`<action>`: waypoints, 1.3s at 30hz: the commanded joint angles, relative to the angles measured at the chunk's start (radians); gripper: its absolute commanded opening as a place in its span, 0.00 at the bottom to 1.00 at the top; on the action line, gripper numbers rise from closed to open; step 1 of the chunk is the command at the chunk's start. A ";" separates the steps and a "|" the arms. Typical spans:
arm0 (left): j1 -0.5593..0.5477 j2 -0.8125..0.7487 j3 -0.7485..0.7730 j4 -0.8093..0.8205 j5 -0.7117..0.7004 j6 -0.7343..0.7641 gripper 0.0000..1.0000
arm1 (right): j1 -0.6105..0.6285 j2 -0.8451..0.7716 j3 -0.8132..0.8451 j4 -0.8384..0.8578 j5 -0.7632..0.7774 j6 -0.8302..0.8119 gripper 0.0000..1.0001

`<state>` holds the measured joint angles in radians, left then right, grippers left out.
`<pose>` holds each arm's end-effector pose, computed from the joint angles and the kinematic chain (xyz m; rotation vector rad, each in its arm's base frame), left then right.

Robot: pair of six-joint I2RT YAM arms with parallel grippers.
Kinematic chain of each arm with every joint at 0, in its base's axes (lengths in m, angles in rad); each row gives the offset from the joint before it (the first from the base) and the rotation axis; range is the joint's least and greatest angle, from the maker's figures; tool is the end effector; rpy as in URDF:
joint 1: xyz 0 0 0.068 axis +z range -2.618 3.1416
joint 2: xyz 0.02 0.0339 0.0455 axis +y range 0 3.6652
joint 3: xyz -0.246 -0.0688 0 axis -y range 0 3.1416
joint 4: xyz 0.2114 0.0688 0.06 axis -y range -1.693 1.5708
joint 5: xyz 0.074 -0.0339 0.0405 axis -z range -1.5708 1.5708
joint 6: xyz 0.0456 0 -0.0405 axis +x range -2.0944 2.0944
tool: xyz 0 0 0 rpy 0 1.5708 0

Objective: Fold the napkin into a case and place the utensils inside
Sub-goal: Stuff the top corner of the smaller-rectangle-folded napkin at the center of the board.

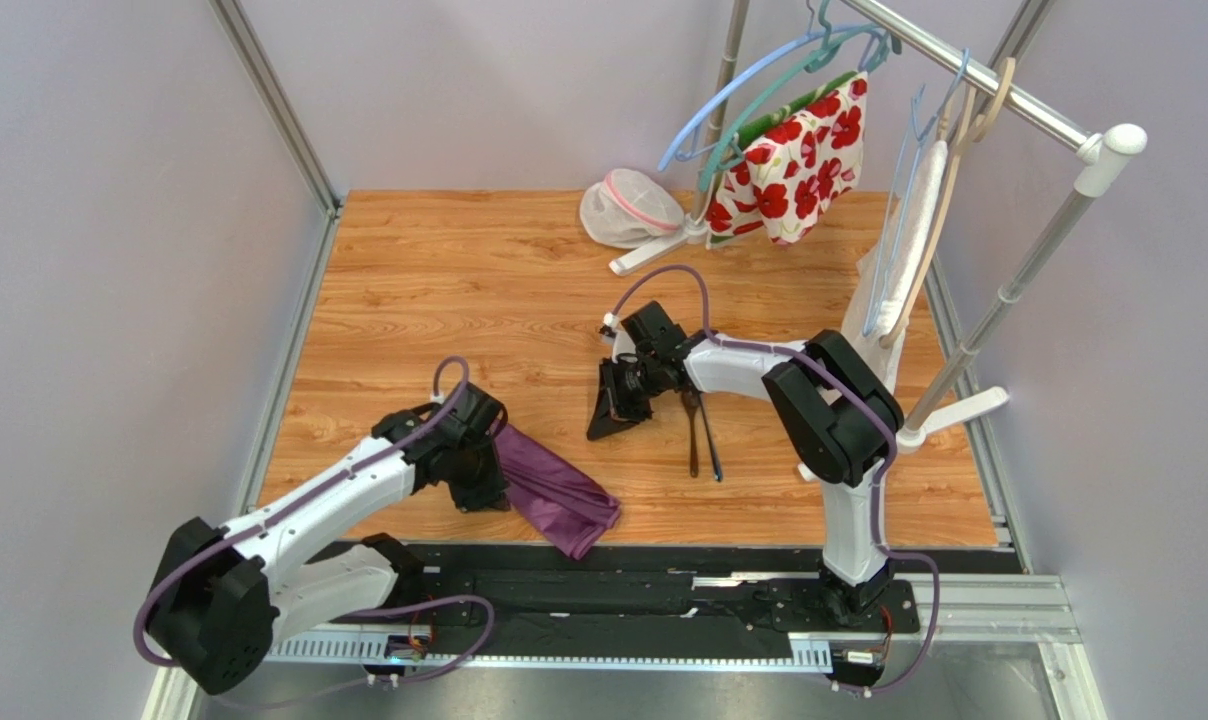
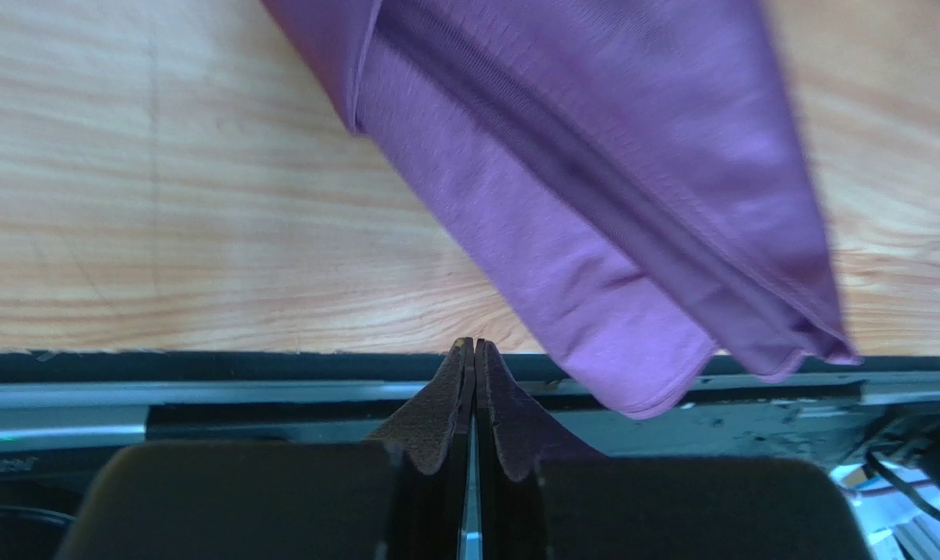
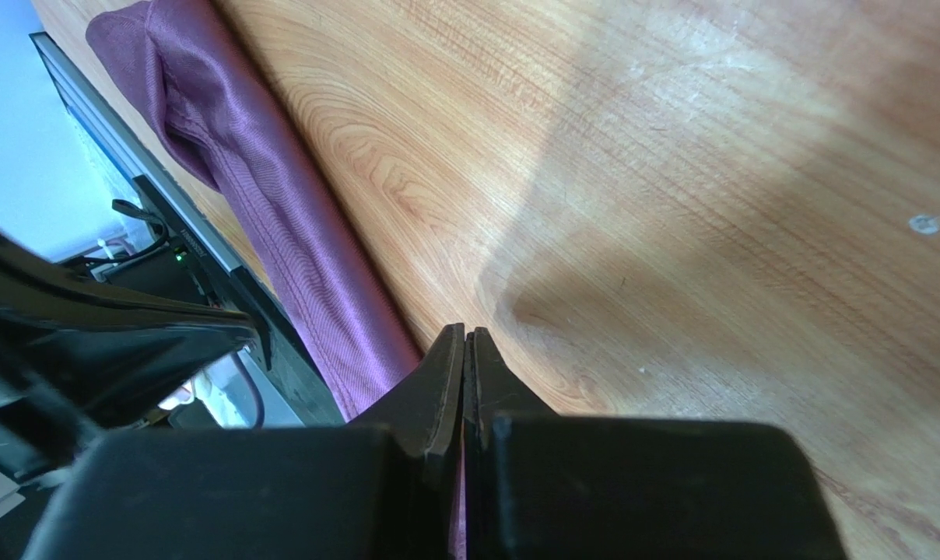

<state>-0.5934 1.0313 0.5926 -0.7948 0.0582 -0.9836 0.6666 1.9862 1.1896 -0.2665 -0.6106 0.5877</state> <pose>0.1229 -0.0861 0.1763 -0.5512 2.8639 -0.4121 0.2700 0.2457 0.1321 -0.3463 2.8468 1.1645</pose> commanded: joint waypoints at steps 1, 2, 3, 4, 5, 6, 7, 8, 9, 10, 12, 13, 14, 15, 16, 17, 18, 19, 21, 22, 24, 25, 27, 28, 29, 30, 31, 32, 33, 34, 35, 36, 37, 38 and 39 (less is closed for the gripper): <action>-0.068 0.097 -0.020 0.058 0.017 -0.108 0.05 | 0.005 -0.027 -0.015 0.024 0.006 -0.022 0.00; -0.078 0.117 -0.019 0.089 0.012 -0.116 0.04 | 0.007 -0.029 -0.018 0.033 0.002 -0.020 0.00; -0.100 0.134 -0.017 0.106 0.011 -0.118 0.04 | 0.007 -0.029 -0.024 0.036 0.003 -0.019 0.00; -0.108 0.168 -0.019 0.120 0.005 -0.121 0.04 | 0.011 -0.029 -0.027 0.036 0.005 -0.017 0.00; -0.112 0.183 -0.022 0.147 0.002 -0.128 0.04 | 0.014 -0.029 -0.031 0.038 0.011 -0.016 0.00; -0.112 0.212 -0.028 0.163 0.002 -0.129 0.04 | 0.016 -0.026 -0.039 0.039 0.012 -0.014 0.00; -0.111 0.225 -0.027 0.181 0.003 -0.125 0.04 | 0.021 -0.024 -0.042 0.042 0.011 -0.008 0.00; -0.111 0.239 -0.025 0.207 0.002 -0.124 0.04 | 0.024 -0.024 -0.048 0.052 0.008 -0.005 0.00; -0.111 0.265 -0.019 0.222 0.003 -0.121 0.04 | 0.028 -0.023 -0.053 0.055 0.009 -0.003 0.00; -0.111 0.279 -0.011 0.236 -0.001 -0.119 0.04 | 0.033 -0.021 -0.061 0.058 0.014 0.000 0.00; -0.111 0.329 0.022 0.252 -0.024 -0.109 0.04 | 0.034 -0.020 -0.064 0.069 0.020 0.011 0.00; -0.108 0.346 0.041 0.252 -0.032 -0.101 0.04 | 0.034 -0.021 -0.059 0.067 0.021 0.012 0.00; -0.106 0.366 0.062 0.249 -0.038 -0.078 0.04 | 0.033 -0.024 -0.055 0.059 0.032 0.011 0.00; -0.105 0.403 0.105 0.240 -0.055 -0.067 0.04 | 0.033 -0.027 -0.050 0.055 0.038 0.009 0.00; -0.092 0.421 0.125 0.232 -0.057 -0.049 0.04 | 0.030 -0.033 -0.039 0.038 0.046 0.004 0.00; -0.083 0.435 0.154 0.217 -0.057 -0.041 0.03 | 0.027 -0.036 -0.033 0.029 0.069 -0.003 0.00; -0.076 0.452 0.164 0.209 -0.057 -0.033 0.03 | 0.022 -0.041 -0.028 0.018 0.075 -0.011 0.00; -0.071 0.452 0.170 0.203 -0.055 -0.021 0.03 | 0.016 -0.049 -0.022 -0.002 0.080 -0.018 0.00; -0.068 0.428 0.167 0.181 -0.083 -0.017 0.03 | 0.011 -0.053 -0.005 -0.029 0.095 -0.044 0.00; -0.069 0.412 0.159 0.178 -0.071 -0.009 0.03 | 0.010 -0.058 0.001 -0.054 0.098 -0.055 0.00; -0.080 0.347 0.118 0.187 -0.007 -0.006 0.05 | 0.008 -0.067 0.004 -0.068 0.109 -0.069 0.00; -0.086 0.325 0.102 0.215 0.027 0.008 0.05 | 0.010 -0.084 0.001 -0.076 0.115 -0.072 0.00; -0.109 0.277 0.081 0.221 0.112 0.014 0.05 | 0.010 -0.104 -0.016 -0.079 0.135 -0.078 0.00; -0.114 0.268 0.079 0.223 0.136 0.025 0.05 | 0.010 -0.113 -0.019 -0.088 0.141 -0.078 0.00; -0.120 0.260 0.085 0.224 0.187 0.029 0.05 | 0.010 -0.128 -0.024 -0.091 0.144 -0.081 0.00; -0.121 0.259 0.090 0.226 0.205 0.029 0.05 | 0.010 -0.136 -0.037 -0.092 0.146 -0.081 0.00; -0.124 0.257 0.093 0.244 0.219 0.022 0.04 | 0.010 -0.145 -0.047 -0.096 0.153 -0.084 0.00; -0.126 0.250 0.096 0.255 0.229 0.016 0.04 | 0.010 -0.164 -0.054 -0.096 0.158 -0.083 0.00; -0.126 0.250 0.098 0.265 0.229 0.005 0.04 | 0.010 -0.171 -0.068 -0.097 0.164 -0.083 0.00; -0.126 0.251 0.102 0.282 0.221 -0.003 0.04 | 0.010 -0.181 -0.074 -0.103 0.164 -0.086 0.00; -0.126 0.266 0.117 0.281 0.200 -0.006 0.03 | 0.010 -0.187 -0.079 -0.105 0.157 -0.085 0.00; -0.125 0.277 0.125 0.279 0.192 -0.012 0.03 | 0.008 -0.202 -0.090 -0.109 0.158 -0.085 0.00; -0.126 0.289 0.134 0.284 0.189 -0.015 0.03 | 0.010 -0.211 -0.099 -0.114 0.155 -0.086 0.00; -0.126 0.320 0.151 0.292 0.186 -0.015 0.03 | 0.008 -0.222 -0.108 -0.114 0.155 -0.086 0.01; -0.126 0.337 0.157 0.301 0.186 -0.015 0.03 | 0.010 -0.246 -0.117 -0.115 0.155 -0.092 0.02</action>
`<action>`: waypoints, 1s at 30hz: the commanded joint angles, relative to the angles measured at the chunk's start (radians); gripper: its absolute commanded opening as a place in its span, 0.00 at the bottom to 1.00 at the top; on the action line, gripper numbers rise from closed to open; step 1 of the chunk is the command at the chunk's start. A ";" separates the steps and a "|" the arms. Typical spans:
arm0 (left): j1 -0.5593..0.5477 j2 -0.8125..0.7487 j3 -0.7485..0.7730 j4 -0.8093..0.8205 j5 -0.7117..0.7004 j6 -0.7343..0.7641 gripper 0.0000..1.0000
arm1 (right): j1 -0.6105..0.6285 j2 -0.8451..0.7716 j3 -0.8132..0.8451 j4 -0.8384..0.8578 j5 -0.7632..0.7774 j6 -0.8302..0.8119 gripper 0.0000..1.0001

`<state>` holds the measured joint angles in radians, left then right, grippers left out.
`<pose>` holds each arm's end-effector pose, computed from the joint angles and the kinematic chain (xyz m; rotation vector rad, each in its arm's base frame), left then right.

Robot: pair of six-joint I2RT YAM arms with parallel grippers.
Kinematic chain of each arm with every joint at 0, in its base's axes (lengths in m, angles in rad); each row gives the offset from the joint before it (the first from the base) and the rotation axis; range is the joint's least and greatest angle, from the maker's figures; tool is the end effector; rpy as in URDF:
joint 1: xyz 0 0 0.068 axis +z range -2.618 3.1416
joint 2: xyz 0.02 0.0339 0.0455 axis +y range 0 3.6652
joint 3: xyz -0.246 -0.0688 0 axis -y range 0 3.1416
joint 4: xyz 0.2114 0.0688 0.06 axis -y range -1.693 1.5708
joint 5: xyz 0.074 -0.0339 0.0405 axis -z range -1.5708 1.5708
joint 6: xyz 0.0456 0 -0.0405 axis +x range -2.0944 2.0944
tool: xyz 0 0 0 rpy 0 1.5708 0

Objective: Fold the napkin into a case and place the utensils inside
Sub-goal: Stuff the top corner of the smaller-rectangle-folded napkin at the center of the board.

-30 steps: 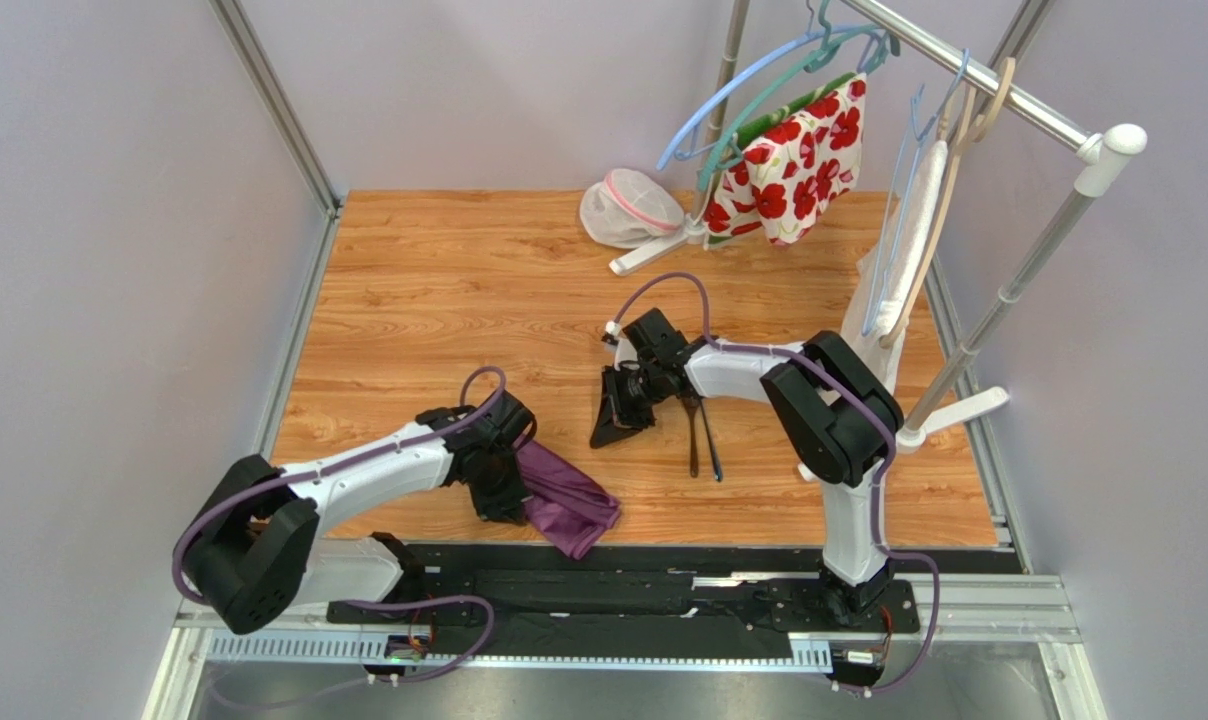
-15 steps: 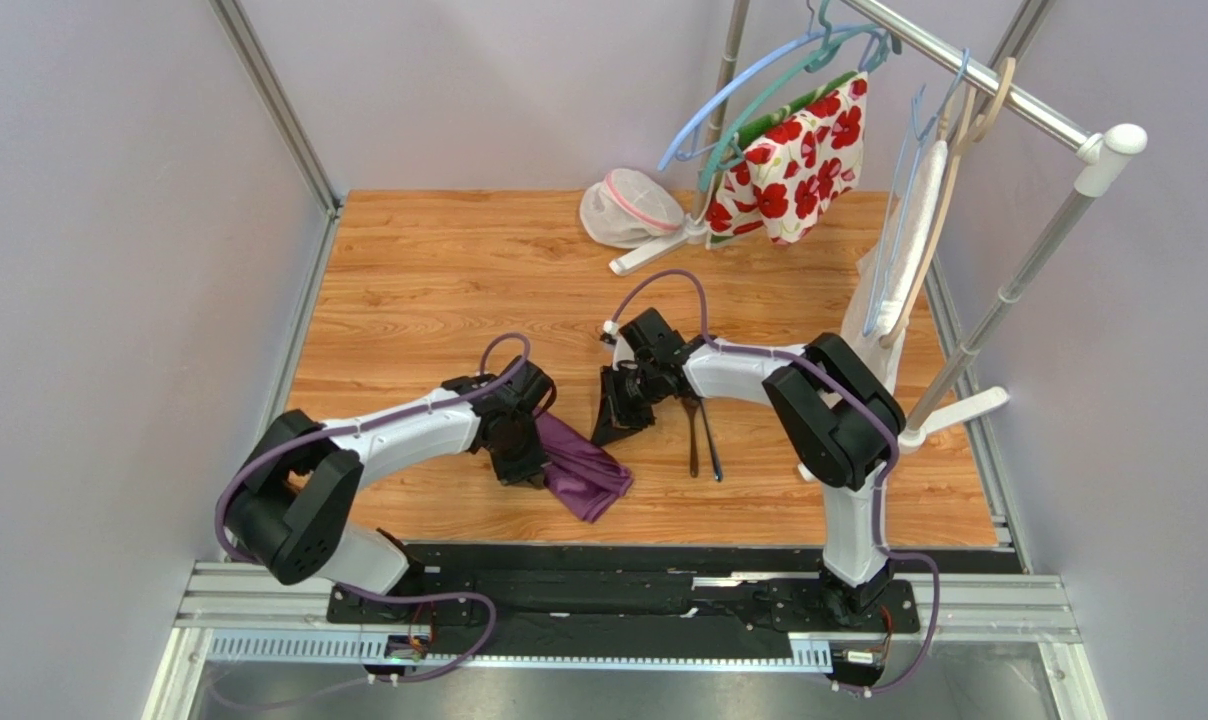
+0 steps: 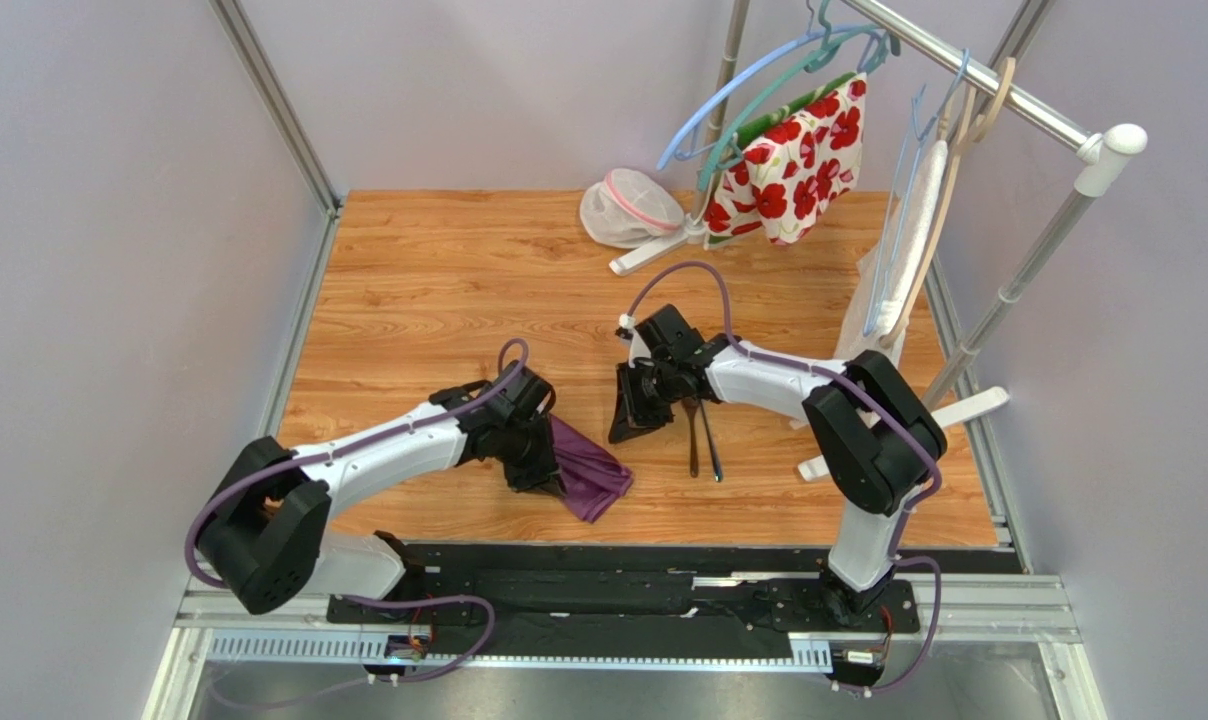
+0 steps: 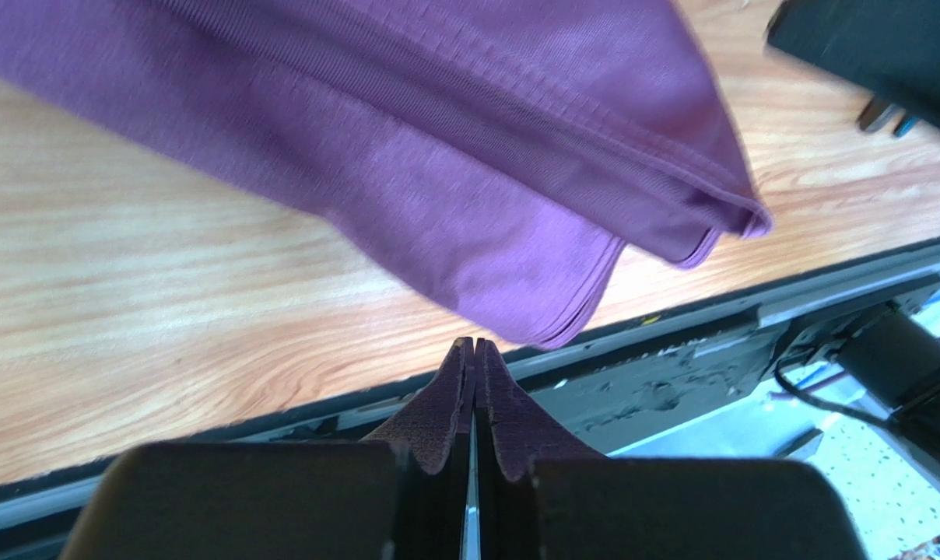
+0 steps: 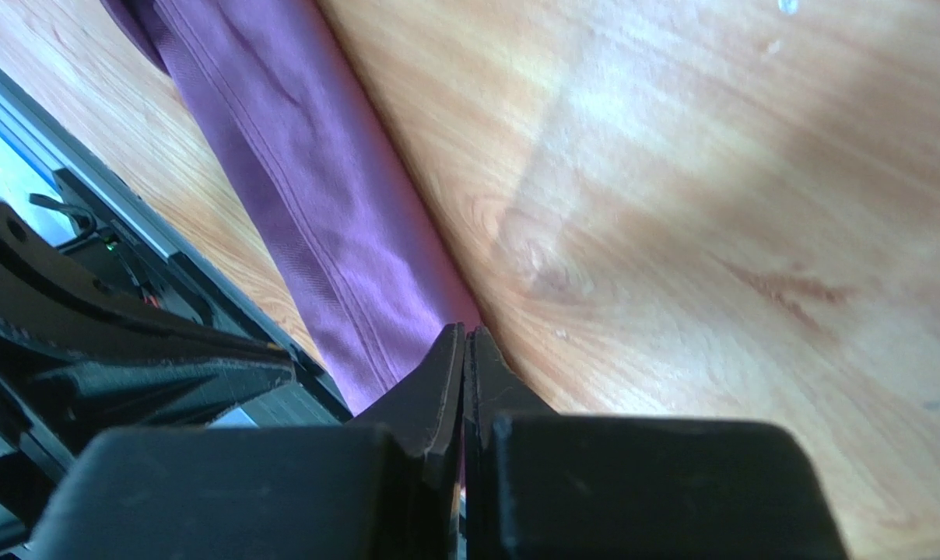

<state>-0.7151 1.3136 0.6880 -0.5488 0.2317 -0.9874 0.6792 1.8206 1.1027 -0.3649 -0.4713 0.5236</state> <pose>0.1514 -0.1454 0.1671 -0.3352 2.9591 -0.6780 0.2463 0.2254 0.1567 -0.3909 2.8249 0.9646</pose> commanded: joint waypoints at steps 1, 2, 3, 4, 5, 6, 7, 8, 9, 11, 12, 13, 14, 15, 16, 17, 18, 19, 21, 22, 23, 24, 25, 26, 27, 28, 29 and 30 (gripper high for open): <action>-0.004 0.071 0.070 0.061 0.009 -0.010 0.03 | 0.000 -0.092 -0.044 -0.023 0.026 -0.037 0.05; -0.004 0.097 0.080 0.062 0.006 -0.013 0.02 | 0.005 -0.107 -0.044 -0.037 0.048 -0.072 0.08; -0.004 0.105 0.084 0.066 0.008 -0.011 0.02 | 0.020 -0.118 -0.040 -0.060 0.078 -0.092 0.13; -0.004 0.111 0.081 0.075 0.008 -0.013 0.02 | 0.031 -0.145 -0.027 -0.110 0.148 -0.120 0.26; -0.004 0.111 0.074 0.078 0.003 -0.014 0.02 | 0.043 -0.161 -0.023 -0.133 0.190 -0.155 0.32; -0.004 0.108 0.070 0.082 -0.003 -0.016 0.02 | 0.074 -0.171 -0.017 -0.155 0.235 -0.171 0.36; -0.004 0.105 0.059 0.085 -0.011 -0.017 0.02 | 0.092 -0.200 -0.011 -0.193 0.319 -0.187 0.39; -0.004 0.099 0.056 0.089 -0.021 -0.017 0.02 | 0.112 -0.211 -0.001 -0.212 0.370 -0.198 0.40; -0.004 0.099 0.053 0.090 -0.025 -0.017 0.02 | 0.155 -0.225 0.000 -0.229 0.420 -0.220 0.40; -0.004 0.105 0.056 0.084 -0.038 -0.014 0.01 | 0.195 -0.254 -0.012 -0.223 0.506 -0.252 0.41; -0.004 0.108 0.053 0.085 -0.042 -0.016 0.01 | 0.224 -0.264 -0.018 -0.214 0.517 -0.273 0.42; -0.004 0.110 0.051 0.093 -0.048 -0.011 0.01 | 0.239 -0.274 -0.027 -0.200 0.555 -0.289 0.42; -0.004 0.114 0.050 0.098 -0.069 -0.005 0.01 | 0.258 -0.317 -0.038 -0.186 0.577 -0.304 0.42; -0.003 0.115 0.045 0.104 -0.083 -0.004 0.01 | 0.291 -0.345 -0.073 -0.139 0.592 -0.316 0.42; -0.001 0.116 0.032 0.127 -0.092 -0.002 0.01 | 0.308 -0.380 -0.098 -0.102 0.594 -0.351 0.42; -0.001 0.118 0.025 0.138 -0.109 0.003 0.01 | 0.324 -0.411 -0.125 -0.062 0.583 -0.367 0.42; 0.005 0.121 0.019 0.159 -0.112 0.004 0.01 | 0.344 -0.461 -0.180 0.004 0.561 -0.393 0.42; 0.008 0.125 0.010 0.174 -0.105 0.007 0.01 | 0.350 -0.475 -0.196 0.024 0.498 -0.445 0.43; 0.014 0.134 0.002 0.211 -0.085 0.013 0.01 | 0.367 -0.469 -0.196 0.011 0.452 -0.494 0.43; 0.016 0.134 -0.010 0.223 -0.081 0.013 0.00 | 0.370 -0.462 -0.190 0.003 0.435 -0.517 0.43; 0.020 0.134 -0.015 0.237 -0.066 0.013 0.00 | 0.372 -0.449 -0.181 -0.008 0.422 -0.519 0.43; 0.023 0.133 -0.021 0.259 -0.055 0.009 0.00 | 0.375 -0.426 -0.175 -0.020 0.412 -0.551 0.43; 0.032 0.130 -0.037 0.272 -0.049 0.004 0.00 | 0.376 -0.411 -0.161 -0.023 0.381 -0.563 0.43; 0.035 0.119 -0.047 0.286 -0.037 0.001 0.00 | 0.376 -0.396 -0.146 -0.034 0.367 -0.574 0.43; 0.039 0.113 -0.056 0.303 -0.034 -0.005 0.00 | 0.379 -0.376 -0.121 -0.078 0.352 -0.583 0.50; 0.042 0.108 -0.068 0.308 -0.032 -0.007 0.00 | 0.384 -0.325 -0.081 -0.095 0.359 -0.585 0.57; 0.045 0.099 -0.073 0.308 -0.031 -0.007 0.00 | 0.387 -0.305 -0.066 -0.109 0.361 -0.597 0.58; 0.049 0.095 -0.080 0.314 -0.031 -0.007 0.00 | 0.398 -0.287 -0.058 -0.114 0.368 -0.603 0.58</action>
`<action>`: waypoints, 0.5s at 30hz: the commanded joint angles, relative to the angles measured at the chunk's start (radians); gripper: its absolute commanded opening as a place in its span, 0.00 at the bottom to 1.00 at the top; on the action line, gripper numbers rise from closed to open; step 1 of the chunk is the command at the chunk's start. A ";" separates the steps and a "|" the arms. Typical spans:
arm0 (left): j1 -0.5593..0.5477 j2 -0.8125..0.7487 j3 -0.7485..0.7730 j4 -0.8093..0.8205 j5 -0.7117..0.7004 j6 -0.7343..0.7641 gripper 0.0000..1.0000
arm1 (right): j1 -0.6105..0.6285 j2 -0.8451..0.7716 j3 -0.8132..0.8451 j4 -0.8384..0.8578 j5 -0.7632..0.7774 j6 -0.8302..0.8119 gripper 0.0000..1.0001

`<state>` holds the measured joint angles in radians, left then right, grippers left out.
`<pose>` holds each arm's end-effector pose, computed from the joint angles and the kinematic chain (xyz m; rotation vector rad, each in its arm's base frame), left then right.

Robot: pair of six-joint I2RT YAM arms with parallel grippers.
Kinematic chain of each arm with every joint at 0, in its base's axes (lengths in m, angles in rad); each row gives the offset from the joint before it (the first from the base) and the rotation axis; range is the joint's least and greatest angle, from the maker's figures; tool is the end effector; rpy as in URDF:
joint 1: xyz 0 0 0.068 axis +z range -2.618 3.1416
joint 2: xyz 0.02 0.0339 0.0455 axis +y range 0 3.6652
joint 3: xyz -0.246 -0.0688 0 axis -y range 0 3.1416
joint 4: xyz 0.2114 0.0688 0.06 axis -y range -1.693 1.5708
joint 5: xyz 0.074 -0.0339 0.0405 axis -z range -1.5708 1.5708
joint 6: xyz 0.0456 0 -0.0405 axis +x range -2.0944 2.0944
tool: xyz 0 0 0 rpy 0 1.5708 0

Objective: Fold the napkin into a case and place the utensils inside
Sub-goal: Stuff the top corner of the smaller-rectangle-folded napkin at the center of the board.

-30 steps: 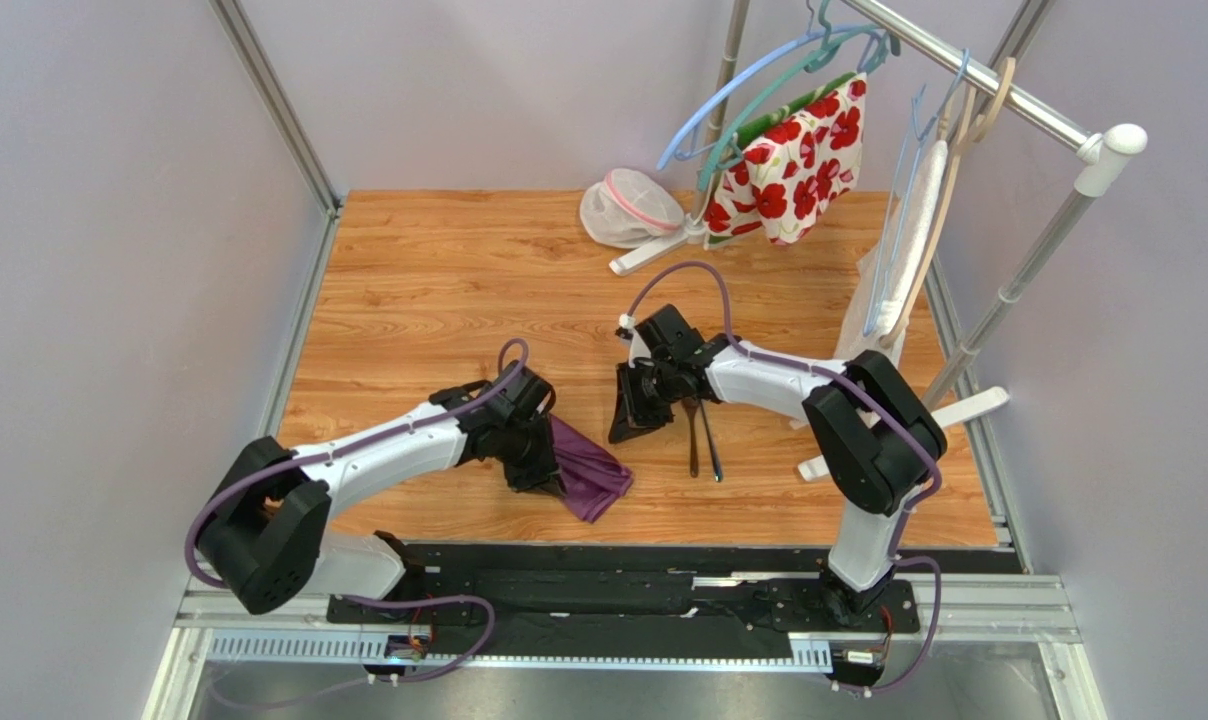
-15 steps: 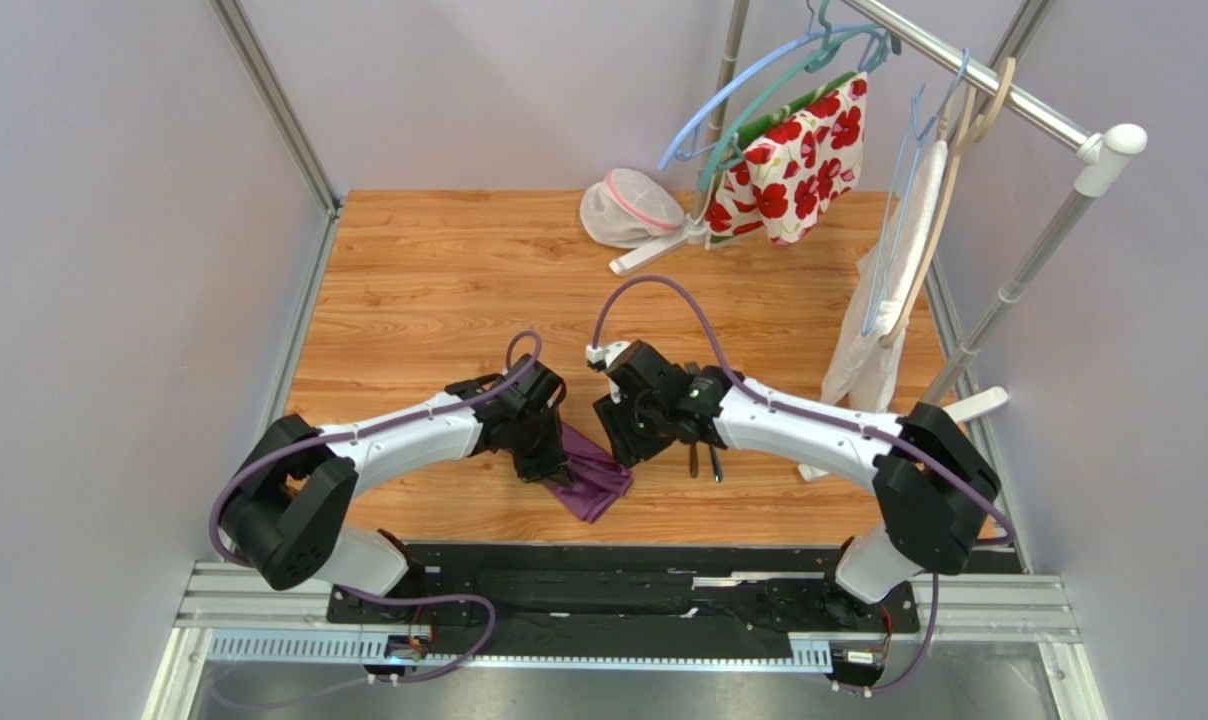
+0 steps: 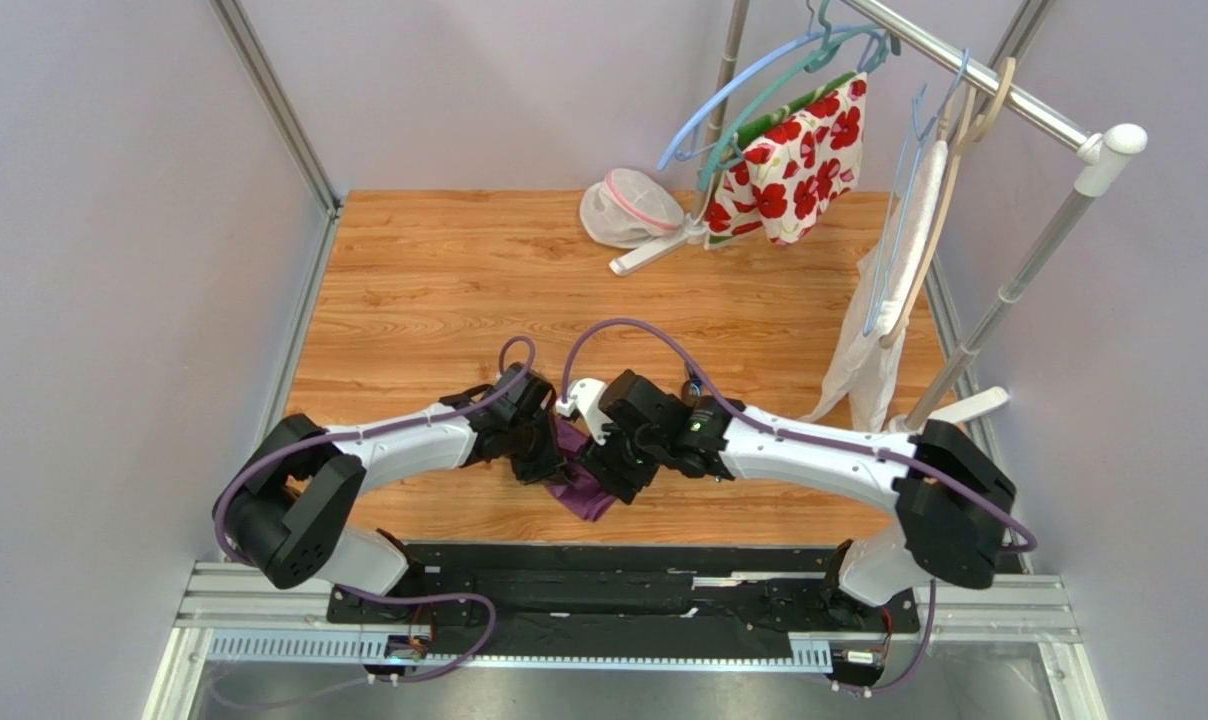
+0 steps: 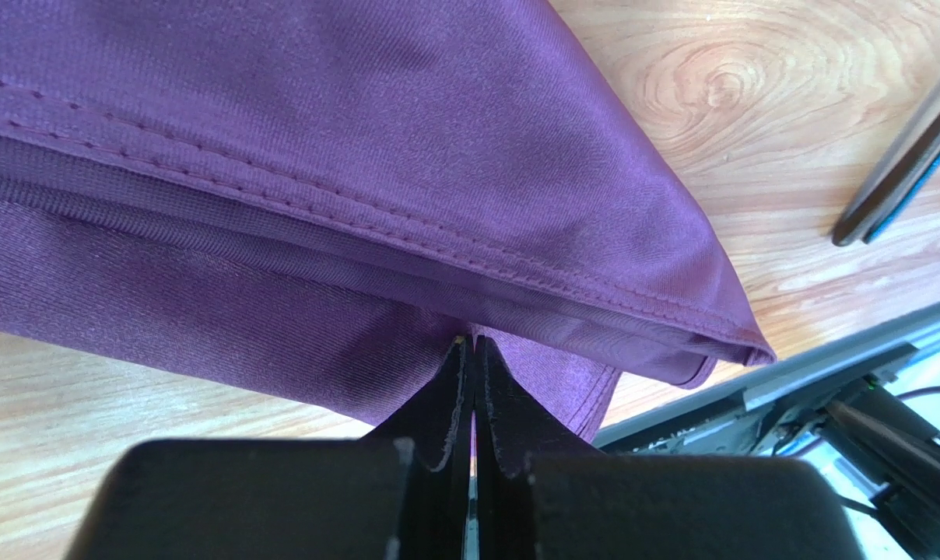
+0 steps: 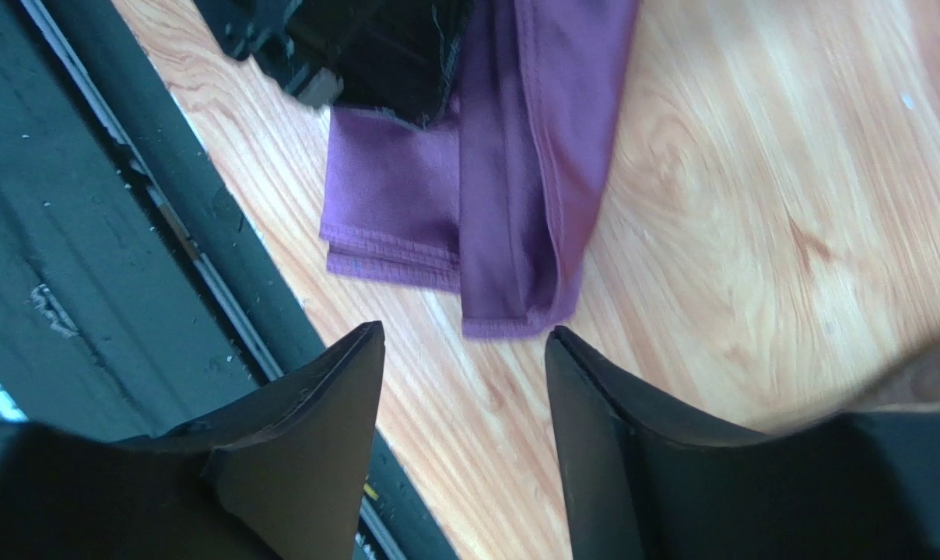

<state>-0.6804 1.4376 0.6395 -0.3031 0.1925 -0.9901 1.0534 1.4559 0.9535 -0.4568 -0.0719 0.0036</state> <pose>0.1745 -0.1525 0.1419 -0.3791 2.8608 -0.6986 0.1330 0.2403 0.2108 -1.3309 2.2393 0.4955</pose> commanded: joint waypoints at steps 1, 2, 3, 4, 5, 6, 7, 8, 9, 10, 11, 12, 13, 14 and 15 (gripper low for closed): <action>0.018 -0.029 -0.046 0.077 0.016 -0.005 0.00 | 0.034 0.092 0.094 -0.013 0.000 -0.085 0.57; 0.027 -0.029 -0.055 0.088 0.030 -0.007 0.00 | 0.042 0.095 0.090 -0.002 -0.002 -0.089 0.57; 0.031 -0.028 -0.060 0.105 0.036 -0.012 0.00 | 0.055 0.100 0.090 0.009 0.000 -0.093 0.57; 0.035 -0.025 -0.067 0.114 0.042 -0.012 0.00 | 0.062 0.104 0.093 0.010 0.010 -0.094 0.57; 0.036 -0.016 -0.070 0.119 0.056 -0.012 0.00 | 0.069 0.116 0.093 0.012 0.024 -0.097 0.57; 0.038 -0.013 -0.070 0.125 0.061 -0.012 0.00 | 0.085 0.123 0.093 0.012 0.041 -0.112 0.57; 0.038 -0.009 -0.072 0.128 0.065 -0.012 0.00 | 0.091 0.130 0.094 0.009 0.070 -0.120 0.57; 0.038 -0.008 -0.073 0.130 0.068 -0.012 0.00 | 0.095 0.144 0.094 0.007 0.108 -0.125 0.57; 0.039 -0.009 -0.077 0.133 0.070 -0.013 0.00 | 0.105 0.150 0.099 0.007 0.127 -0.132 0.58; 0.038 -0.012 -0.077 0.133 0.068 -0.015 0.00 | 0.109 0.153 0.100 0.006 0.158 -0.146 0.58; 0.039 -0.016 -0.078 0.133 0.065 -0.015 0.00 | 0.114 0.156 0.103 0.006 0.168 -0.152 0.58; 0.039 -0.019 -0.078 0.130 0.065 -0.013 0.00 | 0.118 0.164 0.111 0.001 0.184 -0.157 0.58; 0.039 -0.020 -0.078 0.128 0.064 -0.013 0.00 | 0.122 0.172 0.117 -0.002 0.211 -0.166 0.58; 0.041 -0.020 -0.078 0.127 0.065 -0.013 0.00 | 0.123 0.178 0.122 -0.005 0.221 -0.172 0.59; 0.039 -0.022 -0.078 0.124 0.064 -0.013 0.00 | 0.129 0.188 0.122 -0.006 0.230 -0.177 0.59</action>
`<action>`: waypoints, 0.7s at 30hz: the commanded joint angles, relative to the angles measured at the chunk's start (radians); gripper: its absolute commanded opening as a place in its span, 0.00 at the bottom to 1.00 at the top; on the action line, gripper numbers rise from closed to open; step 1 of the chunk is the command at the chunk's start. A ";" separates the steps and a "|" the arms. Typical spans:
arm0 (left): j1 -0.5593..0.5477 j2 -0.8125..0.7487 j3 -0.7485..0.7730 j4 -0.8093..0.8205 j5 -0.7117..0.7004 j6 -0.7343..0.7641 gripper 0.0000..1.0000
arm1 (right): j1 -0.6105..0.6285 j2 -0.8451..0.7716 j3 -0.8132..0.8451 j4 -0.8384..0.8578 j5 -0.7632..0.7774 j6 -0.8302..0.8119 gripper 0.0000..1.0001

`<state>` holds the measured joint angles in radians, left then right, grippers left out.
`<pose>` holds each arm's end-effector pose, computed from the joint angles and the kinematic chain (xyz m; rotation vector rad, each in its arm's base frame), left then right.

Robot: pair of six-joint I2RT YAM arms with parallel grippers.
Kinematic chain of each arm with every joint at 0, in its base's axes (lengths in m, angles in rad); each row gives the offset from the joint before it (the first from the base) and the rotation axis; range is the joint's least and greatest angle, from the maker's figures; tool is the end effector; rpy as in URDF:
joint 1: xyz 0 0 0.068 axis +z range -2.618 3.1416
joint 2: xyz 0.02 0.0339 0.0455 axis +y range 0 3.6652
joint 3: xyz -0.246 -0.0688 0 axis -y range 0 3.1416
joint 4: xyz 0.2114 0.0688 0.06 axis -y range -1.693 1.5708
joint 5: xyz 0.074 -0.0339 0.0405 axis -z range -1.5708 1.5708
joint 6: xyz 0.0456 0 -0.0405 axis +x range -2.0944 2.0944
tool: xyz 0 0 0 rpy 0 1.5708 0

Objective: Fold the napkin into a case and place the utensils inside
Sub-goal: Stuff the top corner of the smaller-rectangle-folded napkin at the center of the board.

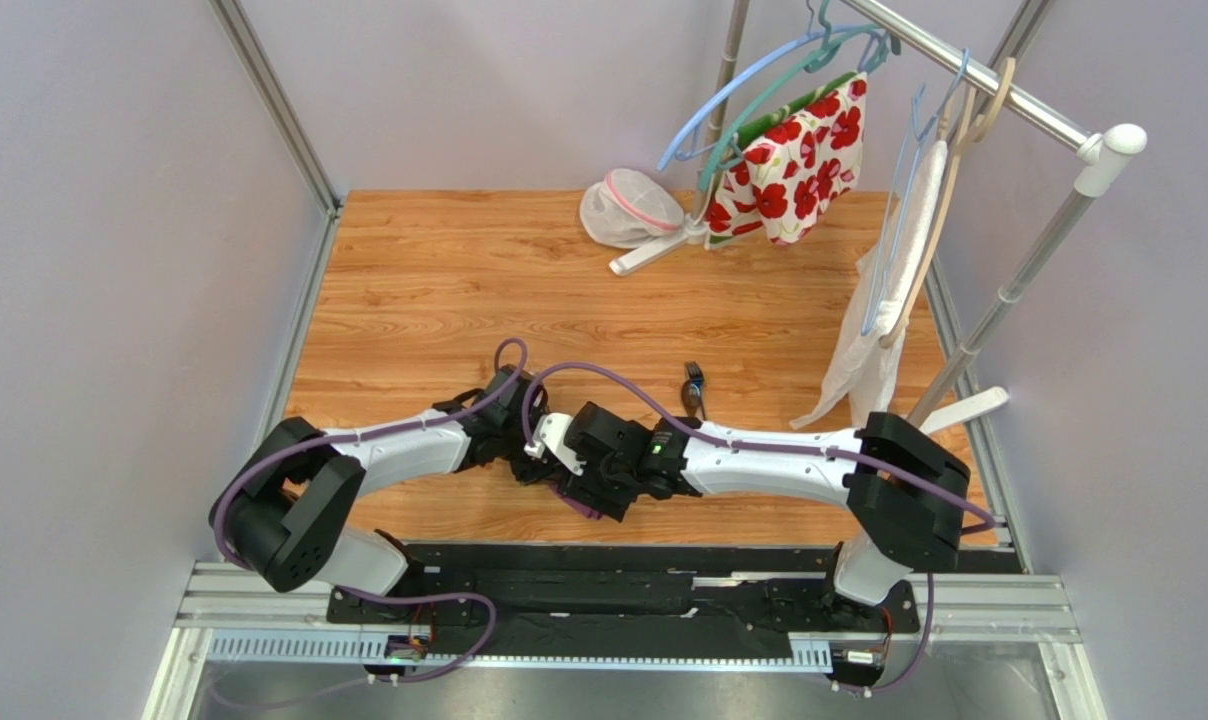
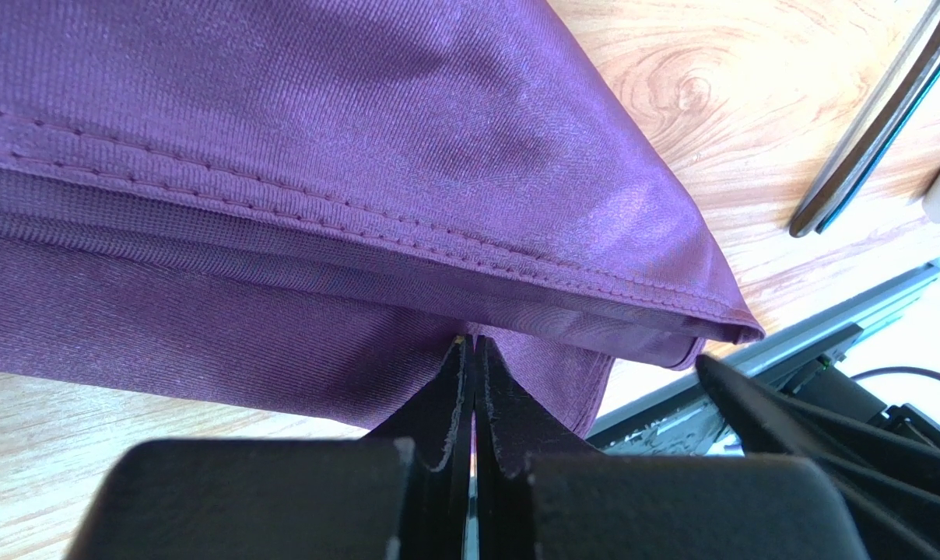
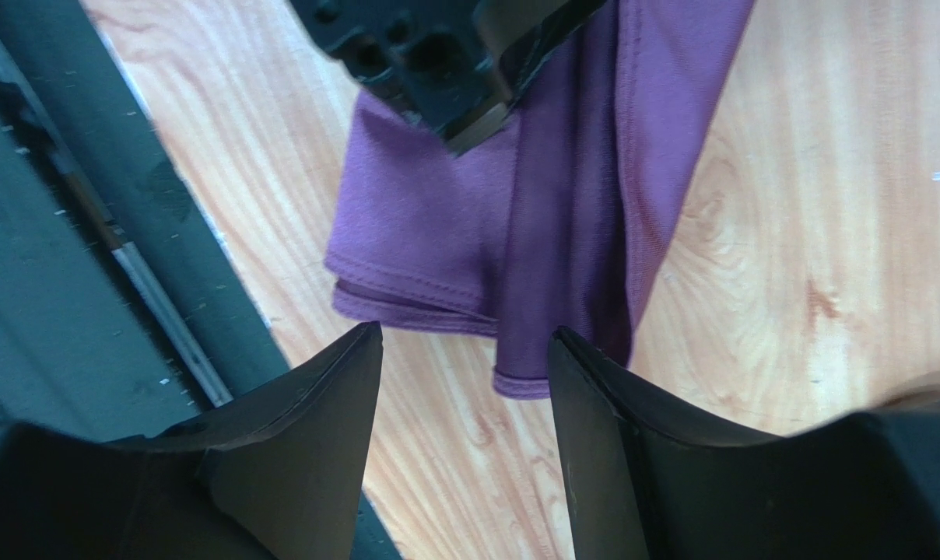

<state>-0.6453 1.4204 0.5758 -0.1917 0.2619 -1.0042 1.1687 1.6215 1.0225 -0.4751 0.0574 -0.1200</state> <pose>0.1755 -0.1469 0.1369 -0.4078 2.8239 -0.8282 0.1190 0.2731 0.1845 -1.5885 2.1467 0.2727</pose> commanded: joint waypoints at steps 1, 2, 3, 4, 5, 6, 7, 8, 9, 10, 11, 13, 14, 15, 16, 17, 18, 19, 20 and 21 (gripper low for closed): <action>0.004 -0.005 -0.016 0.012 -0.006 0.001 0.00 | 0.013 0.029 0.054 0.010 0.117 -0.058 0.58; 0.004 -0.006 -0.014 0.011 -0.009 0.003 0.00 | 0.013 0.037 0.057 0.009 0.128 -0.061 0.58; 0.006 -0.006 -0.014 0.008 -0.007 0.004 0.00 | 0.014 0.041 0.060 0.004 0.140 -0.061 0.58; 0.004 -0.008 -0.014 0.008 -0.007 0.004 0.00 | 0.014 0.055 0.065 0.001 0.148 -0.064 0.57; 0.004 -0.006 -0.016 0.008 -0.009 0.004 0.00 | 0.014 0.060 0.068 0.000 0.150 -0.066 0.56; 0.004 -0.006 -0.016 0.008 -0.007 0.004 0.00 | 0.014 0.066 0.073 -0.006 0.154 -0.066 0.55; 0.004 -0.006 -0.013 0.006 -0.007 0.004 0.00 | 0.014 0.077 0.074 -0.007 0.162 -0.066 0.53; 0.006 -0.006 -0.013 0.006 -0.007 0.004 0.00 | 0.016 0.083 0.080 -0.008 0.168 -0.069 0.52; 0.006 -0.005 -0.011 0.006 -0.007 0.004 0.00 | 0.019 0.084 0.082 -0.008 0.177 -0.070 0.52; 0.006 -0.005 -0.011 0.006 -0.007 0.004 0.00 | 0.019 0.089 0.083 -0.008 0.200 -0.072 0.51; 0.006 -0.003 -0.010 0.005 -0.004 0.006 0.00 | 0.020 0.093 0.086 -0.008 0.206 -0.075 0.50; 0.007 -0.002 -0.005 0.003 -0.003 0.007 0.00 | 0.022 0.097 0.085 -0.003 0.220 -0.082 0.48; 0.006 -0.005 -0.005 0.003 -0.003 0.006 0.00 | 0.022 0.101 0.087 -0.002 0.223 -0.083 0.47; 0.006 -0.005 -0.005 0.001 -0.003 0.007 0.00 | 0.023 0.104 0.087 0.000 0.225 -0.081 0.45; 0.006 -0.005 -0.004 0.001 -0.006 0.007 0.00 | 0.025 0.107 0.087 0.003 0.228 -0.079 0.42; 0.006 -0.003 -0.004 0.001 -0.006 0.007 0.00 | 0.028 0.107 0.085 0.004 0.228 -0.081 0.41; 0.007 -0.003 -0.004 0.001 -0.007 0.009 0.00 | 0.034 0.109 0.082 0.012 0.229 -0.079 0.39; 0.007 -0.003 -0.004 0.003 -0.006 0.007 0.00 | 0.036 0.112 0.082 0.012 0.231 -0.076 0.34; 0.007 0.002 -0.004 0.003 -0.007 0.009 0.00 | 0.037 0.116 0.082 0.012 0.234 -0.076 0.31; 0.007 0.003 -0.002 0.003 -0.004 0.009 0.00 | 0.043 0.121 0.082 0.018 0.237 -0.076 0.28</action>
<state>-0.6445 1.4204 0.5751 -0.1909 0.2638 -1.0042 1.1927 1.7267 1.0733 -0.4843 0.2588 -0.1825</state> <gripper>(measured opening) 0.008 0.331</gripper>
